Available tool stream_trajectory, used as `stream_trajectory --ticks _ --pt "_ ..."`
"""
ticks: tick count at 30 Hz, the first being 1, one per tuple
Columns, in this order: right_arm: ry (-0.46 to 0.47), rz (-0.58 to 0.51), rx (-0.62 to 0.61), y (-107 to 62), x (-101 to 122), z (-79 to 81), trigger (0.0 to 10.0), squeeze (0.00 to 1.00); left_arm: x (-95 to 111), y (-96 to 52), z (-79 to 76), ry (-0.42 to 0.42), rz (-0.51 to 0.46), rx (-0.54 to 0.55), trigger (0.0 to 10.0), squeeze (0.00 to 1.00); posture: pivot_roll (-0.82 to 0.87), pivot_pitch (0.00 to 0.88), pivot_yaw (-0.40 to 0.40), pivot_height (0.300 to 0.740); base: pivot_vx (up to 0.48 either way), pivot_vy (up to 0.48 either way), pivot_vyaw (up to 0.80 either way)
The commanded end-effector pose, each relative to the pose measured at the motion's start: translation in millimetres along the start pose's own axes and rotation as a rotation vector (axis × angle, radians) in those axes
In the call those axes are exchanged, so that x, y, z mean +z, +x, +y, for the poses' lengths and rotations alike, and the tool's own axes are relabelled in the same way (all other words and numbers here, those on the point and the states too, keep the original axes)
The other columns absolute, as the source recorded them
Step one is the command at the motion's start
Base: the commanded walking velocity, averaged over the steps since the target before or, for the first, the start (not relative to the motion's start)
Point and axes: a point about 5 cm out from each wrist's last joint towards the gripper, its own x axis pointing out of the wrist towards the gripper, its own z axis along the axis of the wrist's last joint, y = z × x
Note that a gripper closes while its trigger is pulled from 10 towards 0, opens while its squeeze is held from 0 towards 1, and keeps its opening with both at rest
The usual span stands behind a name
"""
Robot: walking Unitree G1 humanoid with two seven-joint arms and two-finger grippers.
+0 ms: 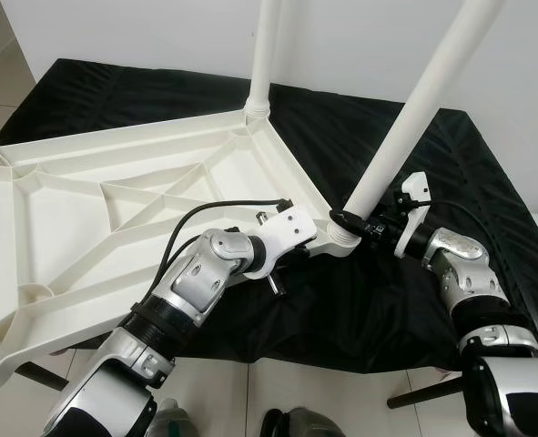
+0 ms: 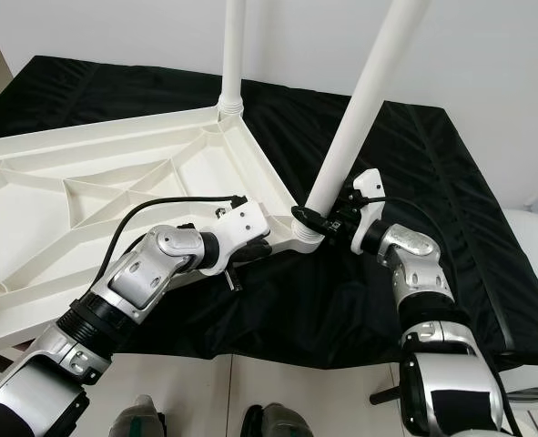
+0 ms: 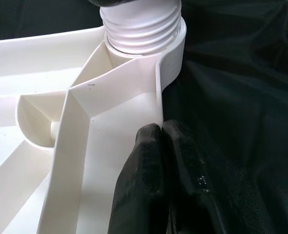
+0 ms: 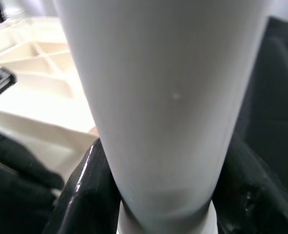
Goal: Building children table
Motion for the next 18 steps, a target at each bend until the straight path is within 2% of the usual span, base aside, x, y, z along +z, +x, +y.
stream_trajectory --ticks 1,2,4,6,7,9,11,12,15,16,18 --pt "0.024 -0.036 -0.037 1.8 3 0.0 10.0 0.00 6 2.0 -5.7 0.008 -0.019 -0.032 10.0 0.00 0.05 0.036 -0.100 0.740 0.000 0.000 0.00" --pt "0.024 -0.036 -0.037 1.8 3 0.0 10.0 0.00 6 2.0 -5.7 0.008 -0.019 -0.032 10.0 0.00 0.05 0.036 -0.100 0.740 0.000 0.000 0.00" --pt "0.033 -0.092 -0.122 13.9 10 11.2 10.0 0.00 5 2.4 -7.2 0.005 -0.019 -0.035 10.0 0.00 0.05 0.039 -0.101 0.740 0.000 0.000 0.00" --pt "0.033 -0.092 -0.122 13.9 10 11.2 10.0 0.00 5 2.4 -7.2 0.005 -0.019 -0.035 10.0 0.00 0.05 0.039 -0.101 0.740 0.000 0.000 0.00" --pt "0.042 -0.109 -0.170 19.5 12 18.1 10.0 0.00 5 2.5 -7.6 0.003 -0.019 -0.036 10.0 0.00 0.05 0.039 -0.102 0.740 0.000 0.000 0.00" --pt "0.042 -0.109 -0.170 19.5 12 18.1 10.0 0.00 5 2.5 -7.6 0.003 -0.019 -0.036 10.0 0.00 0.05 0.039 -0.102 0.740 0.000 0.000 0.00" --pt "0.043 -0.120 -0.196 22.9 14 23.8 10.0 0.00 5 2.5 -7.8 0.003 -0.019 -0.036 10.0 0.00 0.05 0.041 -0.103 0.740 0.000 0.000 0.00" --pt "0.039 -0.130 -0.221 27.0 14 32.6 10.0 0.00 5 2.7 -8.2 0.001 -0.020 -0.037 10.0 0.00 0.04 0.044 -0.101 0.740 0.000 0.000 0.00" --pt "0.039 -0.130 -0.221 27.0 14 32.6 10.0 0.00 5 2.7 -8.2 0.001 -0.020 -0.037 10.0 0.00 0.04 0.044 -0.101 0.740 0.000 0.000 0.00" --pt "0.048 -0.144 -0.257 31.4 15 41.7 10.0 0.00 5 3.1 -8.7 0.000 -0.020 -0.039 10.0 0.00 0.04 0.045 -0.101 0.740 0.000 0.000 0.00" --pt "0.048 -0.144 -0.257 31.4 15 41.7 10.0 0.00 5 3.1 -8.7 0.000 -0.020 -0.039 10.0 0.00 0.04 0.045 -0.101 0.740 0.000 0.000 0.00"
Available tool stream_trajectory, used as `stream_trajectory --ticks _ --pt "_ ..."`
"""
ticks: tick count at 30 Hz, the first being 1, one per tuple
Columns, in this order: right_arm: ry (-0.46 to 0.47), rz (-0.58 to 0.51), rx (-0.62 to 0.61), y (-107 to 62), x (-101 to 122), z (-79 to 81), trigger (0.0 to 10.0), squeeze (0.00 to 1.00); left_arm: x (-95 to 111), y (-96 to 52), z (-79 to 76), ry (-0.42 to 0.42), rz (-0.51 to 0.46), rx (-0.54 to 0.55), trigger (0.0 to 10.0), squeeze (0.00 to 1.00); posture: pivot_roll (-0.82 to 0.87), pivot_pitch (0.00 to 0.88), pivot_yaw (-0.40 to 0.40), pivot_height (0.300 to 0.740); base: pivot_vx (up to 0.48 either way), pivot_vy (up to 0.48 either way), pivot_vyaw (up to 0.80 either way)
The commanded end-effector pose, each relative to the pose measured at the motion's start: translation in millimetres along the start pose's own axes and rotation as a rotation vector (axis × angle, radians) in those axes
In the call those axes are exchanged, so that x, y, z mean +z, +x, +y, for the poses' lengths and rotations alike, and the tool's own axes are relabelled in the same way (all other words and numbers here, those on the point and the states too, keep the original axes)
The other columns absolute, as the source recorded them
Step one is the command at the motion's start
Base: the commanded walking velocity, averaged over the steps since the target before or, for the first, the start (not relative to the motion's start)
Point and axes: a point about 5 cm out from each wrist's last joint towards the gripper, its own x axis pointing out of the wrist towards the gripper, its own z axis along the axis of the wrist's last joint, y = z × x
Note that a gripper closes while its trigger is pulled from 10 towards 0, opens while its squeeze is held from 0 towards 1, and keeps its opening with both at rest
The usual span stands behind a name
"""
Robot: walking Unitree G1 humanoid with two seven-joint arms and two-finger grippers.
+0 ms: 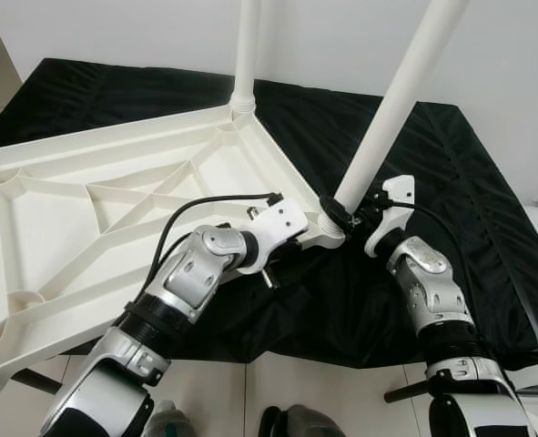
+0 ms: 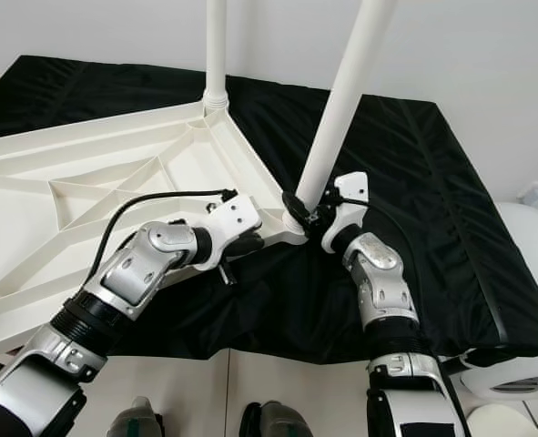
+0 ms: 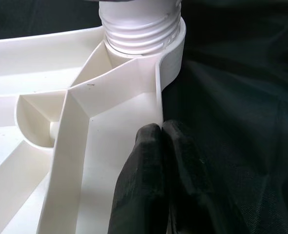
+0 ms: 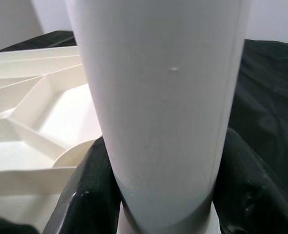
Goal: Building children table
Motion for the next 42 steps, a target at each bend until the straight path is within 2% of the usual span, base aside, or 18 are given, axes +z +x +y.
stream_trajectory --ticks 1,3,4,7,9,10,19,20,30,32,33,35,39,42 --pt "0.004 -0.057 -0.027 10.2 11 20.4 10.0 0.00 7 7.7 -15.1 0.016 -0.027 -0.074 10.0 0.00 0.04 0.047 -0.102 0.740 0.000 0.000 0.00" --pt "0.004 -0.057 -0.027 10.2 11 20.4 10.0 0.00 7 7.7 -15.1 0.016 -0.027 -0.074 10.0 0.00 0.04 0.047 -0.102 0.740 0.000 0.000 0.00" --pt "0.035 -0.052 -0.271 17.7 10 35.6 10.0 0.00 7 8.3 -15.7 0.017 -0.029 -0.078 10.0 0.00 0.04 0.048 -0.102 0.740 0.000 0.000 0.00" --pt "0.035 -0.052 -0.271 17.7 10 35.6 10.0 0.00 7 8.3 -15.7 0.017 -0.029 -0.078 10.0 0.00 0.04 0.048 -0.102 0.740 0.000 0.000 0.00" --pt "0.048 -0.041 -0.443 22.0 10 40.7 10.0 0.00 8 8.6 -15.6 0.017 -0.030 -0.079 10.0 0.00 0.04 0.044 -0.103 0.740 0.000 0.000 0.00" --pt "0.044 -0.038 -0.486 23.0 11 42.8 10.0 0.00 9 8.7 -15.5 0.017 -0.031 -0.078 10.0 0.00 0.04 0.043 -0.103 0.740 0.000 0.000 0.00" --pt "0.026 -0.026 -0.528 20.7 14 44.8 10.0 0.00 8 8.6 -15.7 0.016 -0.030 -0.074 10.0 0.00 0.04 0.039 -0.109 0.740 0.000 0.000 0.00" --pt "0.024 -0.028 -0.535 18.3 14 42.7 10.0 1.00 8 8.5 -16.0 0.015 -0.030 -0.074 10.0 0.00 0.04 0.038 -0.110 0.740 0.000 0.000 0.00" --pt "0.022 -0.059 -0.518 8.5 15 40.5 10.0 1.00 7 8.8 -18.1 0.014 -0.029 -0.076 10.0 0.00 0.04 0.029 -0.111 0.740 0.000 0.000 0.00" --pt "0.034 -0.054 -0.461 5.5 11 39.1 10.0 1.00 7 9.3 -17.9 0.015 -0.029 -0.076 10.0 0.00 0.04 0.022 -0.110 0.740 0.000 0.000 0.00" --pt "0.044 -0.046 -0.420 3.3 8 37.1 10.0 0.00 7 9.5 -17.8 0.016 -0.030 -0.076 10.0 0.00 0.04 0.021 -0.109 0.740 0.000 0.000 0.00" --pt "0.091 -0.026 -0.345 -1.6 0 32.9 10.0 0.00 7 9.8 -18.0 0.020 -0.030 -0.078 10.0 0.00 0.04 0.015 -0.109 0.740 0.000 0.000 0.00" --pt "0.112 -0.022 -0.321 -3.9 -2 31.3 10.0 0.00 7 9.8 -18.1 0.021 -0.030 -0.079 10.0 0.00 0.04 0.015 -0.109 0.740 0.000 0.000 0.00" --pt "0.127 -0.014 -0.186 -12.2 -8 28.5 10.0 0.00 8 9.8 -16.7 0.025 -0.032 -0.075 10.0 0.00 0.04 0.007 -0.111 0.740 0.000 0.000 0.00"
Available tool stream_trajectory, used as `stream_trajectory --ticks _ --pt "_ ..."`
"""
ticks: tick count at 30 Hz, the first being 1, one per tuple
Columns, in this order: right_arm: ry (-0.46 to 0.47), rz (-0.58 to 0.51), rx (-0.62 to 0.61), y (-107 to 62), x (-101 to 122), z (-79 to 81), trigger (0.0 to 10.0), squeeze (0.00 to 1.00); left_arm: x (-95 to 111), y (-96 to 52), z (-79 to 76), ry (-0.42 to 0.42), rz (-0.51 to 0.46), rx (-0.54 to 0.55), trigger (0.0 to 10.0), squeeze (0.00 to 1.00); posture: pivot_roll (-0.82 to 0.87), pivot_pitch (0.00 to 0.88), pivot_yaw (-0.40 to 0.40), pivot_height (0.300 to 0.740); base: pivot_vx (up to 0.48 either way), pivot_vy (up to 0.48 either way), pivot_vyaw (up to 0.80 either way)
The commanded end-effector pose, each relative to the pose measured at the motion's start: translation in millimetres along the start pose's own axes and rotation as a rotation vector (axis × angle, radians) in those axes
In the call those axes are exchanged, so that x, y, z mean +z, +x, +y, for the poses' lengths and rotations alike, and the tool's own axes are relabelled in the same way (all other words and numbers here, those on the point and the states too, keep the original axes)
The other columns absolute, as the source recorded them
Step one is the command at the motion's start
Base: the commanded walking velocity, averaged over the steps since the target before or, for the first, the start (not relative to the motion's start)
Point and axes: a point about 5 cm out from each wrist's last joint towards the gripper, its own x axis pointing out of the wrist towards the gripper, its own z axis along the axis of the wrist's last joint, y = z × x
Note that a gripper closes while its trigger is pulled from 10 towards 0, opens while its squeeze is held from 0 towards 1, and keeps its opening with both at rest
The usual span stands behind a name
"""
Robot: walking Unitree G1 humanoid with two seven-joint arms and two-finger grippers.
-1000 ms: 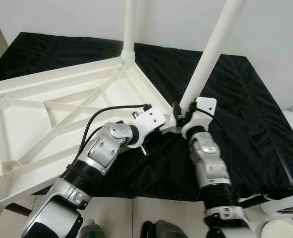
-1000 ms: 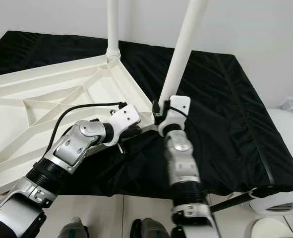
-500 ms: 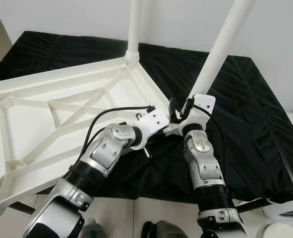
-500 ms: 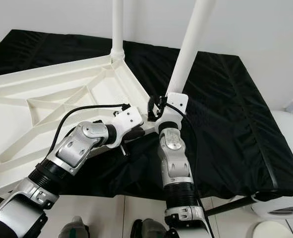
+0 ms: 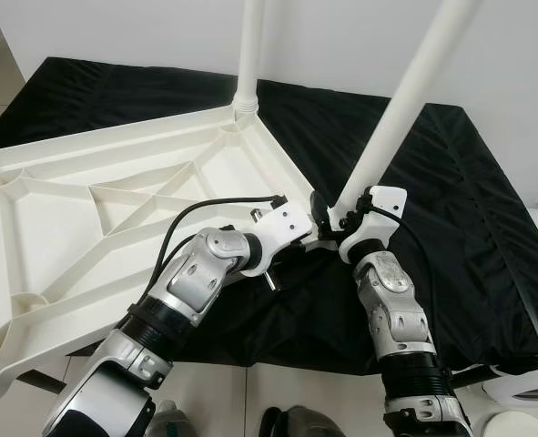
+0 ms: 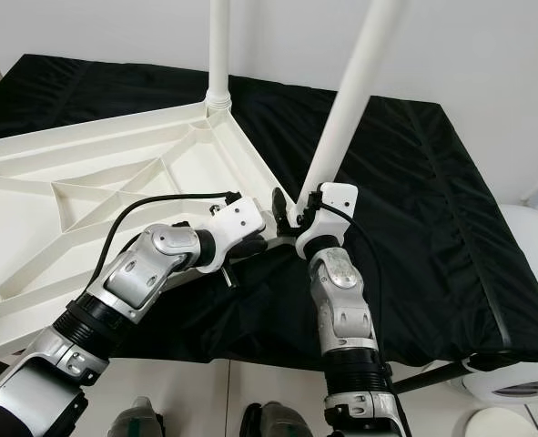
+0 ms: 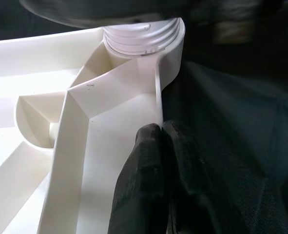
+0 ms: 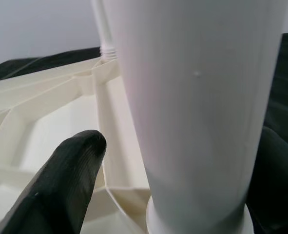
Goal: Building children table
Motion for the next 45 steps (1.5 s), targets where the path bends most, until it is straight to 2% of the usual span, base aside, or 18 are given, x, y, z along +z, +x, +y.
stream_trajectory --ticks 1,5,7,9,10,11,12,13,14,15,18,20,28,33,41,42,43,45 --pt "0.014 0.032 0.129 -6.4 -10 -0.6 10.0 0.00 6 7.5 -11.3 0.018 -0.024 -0.067 10.0 0.00 0.04 0.005 -0.110 0.740 0.000 0.000 0.00" --pt "0.005 0.036 0.172 -8.1 -11 -2.5 10.0 0.00 6 7.6 -11.1 0.018 -0.024 -0.066 10.0 0.00 0.04 0.004 -0.110 0.740 0.000 0.000 0.00" --pt "-0.006 0.034 0.216 -9.3 -11 -8.3 10.0 0.00 6 7.7 -11.2 0.020 -0.023 -0.067 10.0 0.00 0.04 0.005 -0.109 0.740 0.000 0.000 0.00" --pt "-0.018 0.053 0.314 -11.2 -7 -27.5 10.0 0.00 6 7.6 -10.8 0.020 -0.023 -0.068 10.0 0.00 0.04 0.005 -0.108 0.740 0.000 0.000 0.00" --pt "-0.018 0.053 0.314 -11.2 -7 -27.5 10.0 0.00 6 7.6 -10.8 0.020 -0.023 -0.068 10.0 0.00 0.04 0.005 -0.108 0.740 0.000 0.000 0.00" --pt "-0.033 0.062 0.337 -11.4 -5 -35.8 10.0 0.00 6 7.6 -10.6 0.020 -0.023 -0.068 10.0 0.00 0.04 0.005 -0.107 0.740 0.000 0.000 0.00" --pt "-0.033 0.062 0.337 -11.4 -5 -35.8 10.0 0.00 6 7.6 -10.6 0.020 -0.023 -0.068 10.0 0.00 0.04 0.005 -0.107 0.740 0.000 0.000 0.00" --pt "-0.032 0.083 0.359 -11.1 -4 -46.1 10.0 0.00 6 7.5 -10.4 0.020 -0.023 -0.068 10.0 0.00 0.04 0.005 -0.107 0.740 0.000 0.000 0.00" --pt "-0.032 0.083 0.359 -11.1 -4 -46.1 10.0 0.00 6 7.5 -10.4 0.020 -0.023 -0.068 10.0 0.00 0.04 0.005 -0.107 0.740 0.000 0.000 0.00" --pt "-0.063 0.126 0.407 -11.0 -4 -59.7 10.0 0.00 6 7.4 -10.3 0.021 -0.023 -0.068 10.0 0.00 0.04 0.004 -0.104 0.740 0.000 0.000 0.00" --pt "-0.063 0.126 0.407 -11.0 -4 -59.7 10.0 0.00 6 7.4 -10.3 0.021 -0.023 -0.068 10.0 0.00 0.04 0.004 -0.104 0.740 0.000 0.000 0.00" --pt "-0.090 0.151 0.463 -10.6 -3 -65.1 10.0 0.00 7 7.3 -9.6 0.021 -0.022 -0.068 10.0 0.00 0.04 0.004 -0.097 0.740 0.000 0.000 0.00" --pt "-0.136 0.169 0.538 -3.7 0 -67.6 10.0 0.00 7 6.1 -8.2 0.025 -0.021 -0.067 10.0 0.00 0.05 0.010 -0.091 0.740 0.000 0.000 0.00" --pt "-0.180 0.146 0.530 4.2 5 -71.3 10.0 0.00 7 5.4 -7.8 0.025 -0.020 -0.067 10.0 0.00 0.05 0.013 -0.090 0.740 0.000 0.000 0.00" --pt "-0.193 0.129 0.534 13.0 11 -74.8 10.0 0.00 6 4.8 -7.4 0.024 -0.018 -0.064 10.0 0.00 0.05 0.017 -0.092 0.740 0.000 0.000 0.00" --pt "-0.197 0.131 0.539 13.4 11 -75.1 6.7 0.00 6 4.7 -7.3 0.023 -0.017 -0.063 10.0 0.00 0.05 0.017 -0.092 0.740 0.000 0.000 0.00" --pt "-0.199 0.138 0.544 13.4 10 -75.8 2.4 0.00 6 4.6 -7.1 0.022 -0.018 -0.062 10.0 0.00 0.05 0.019 -0.093 0.740 0.000 0.000 0.00" --pt "-0.199 0.138 0.544 13.4 10 -75.8 2.4 0.00 6 4.6 -7.1 0.022 -0.018 -0.062 10.0 0.00 0.05 0.019 -0.093 0.740 0.000 0.000 0.00"
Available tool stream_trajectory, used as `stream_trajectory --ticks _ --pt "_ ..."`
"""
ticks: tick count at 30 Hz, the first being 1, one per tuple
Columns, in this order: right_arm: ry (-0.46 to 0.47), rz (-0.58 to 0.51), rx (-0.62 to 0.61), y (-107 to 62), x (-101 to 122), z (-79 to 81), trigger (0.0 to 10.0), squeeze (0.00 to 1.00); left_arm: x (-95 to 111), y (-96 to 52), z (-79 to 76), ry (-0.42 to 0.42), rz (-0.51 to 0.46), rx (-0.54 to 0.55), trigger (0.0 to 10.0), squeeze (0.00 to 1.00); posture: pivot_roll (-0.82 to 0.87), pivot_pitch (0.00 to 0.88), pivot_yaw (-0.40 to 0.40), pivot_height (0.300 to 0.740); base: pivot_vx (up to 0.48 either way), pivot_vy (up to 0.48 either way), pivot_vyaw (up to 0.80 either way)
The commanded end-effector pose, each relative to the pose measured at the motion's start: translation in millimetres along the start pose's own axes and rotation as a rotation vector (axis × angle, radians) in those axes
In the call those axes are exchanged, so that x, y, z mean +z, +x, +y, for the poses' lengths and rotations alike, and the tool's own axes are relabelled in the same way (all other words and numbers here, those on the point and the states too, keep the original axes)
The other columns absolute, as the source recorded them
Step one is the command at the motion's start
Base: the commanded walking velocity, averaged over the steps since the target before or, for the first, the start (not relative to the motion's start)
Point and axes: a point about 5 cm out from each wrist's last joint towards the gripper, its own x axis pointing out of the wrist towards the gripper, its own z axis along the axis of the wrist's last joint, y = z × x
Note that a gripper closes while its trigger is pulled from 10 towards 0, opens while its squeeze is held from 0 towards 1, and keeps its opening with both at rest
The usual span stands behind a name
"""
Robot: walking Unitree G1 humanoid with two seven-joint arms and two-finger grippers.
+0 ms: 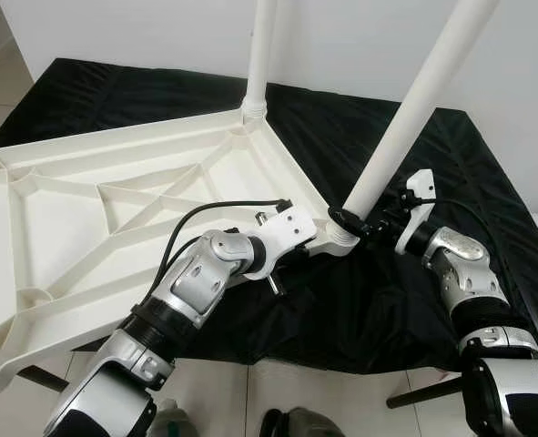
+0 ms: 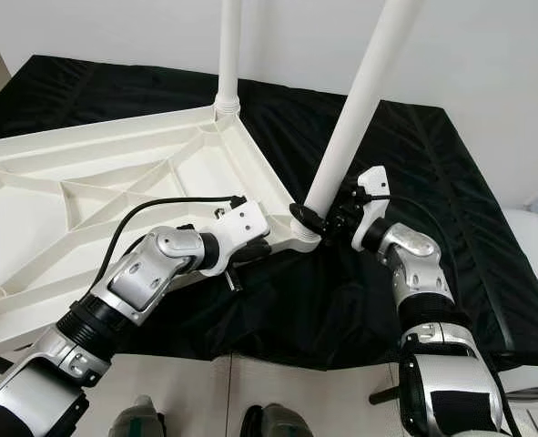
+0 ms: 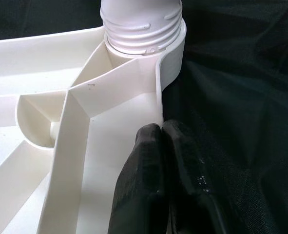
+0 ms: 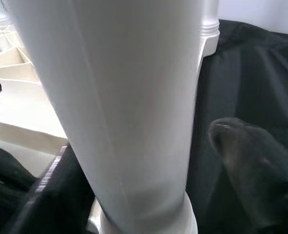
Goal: Building children table
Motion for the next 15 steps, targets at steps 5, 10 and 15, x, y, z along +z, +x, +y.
stream_trajectory --ticks 5,10,15 --pt "-0.021 0.035 0.008 -5.9 -2.2 -6.0 0.0 0.00 5.8 1.7 -4.2 0.017 -0.018 -0.045 10.0 0.00 0.05 0.022 -0.093 0.740 0.000 0.000 0.00" --pt "-0.022 0.038 0.012 -6.9 -2.8 -7.0 0.0 0.00 5.8 1.8 -4.4 0.015 -0.018 -0.046 10.0 0.00 0.05 0.027 -0.093 0.740 0.000 0.000 0.00" --pt "-0.013 0.038 0.007 -6.5 -4.9 -5.8 10.0 0.00 6.4 2.1 -5.3 0.014 -0.020 -0.048 10.0 0.00 0.05 0.031 -0.095 0.740 0.000 0.000 0.00"
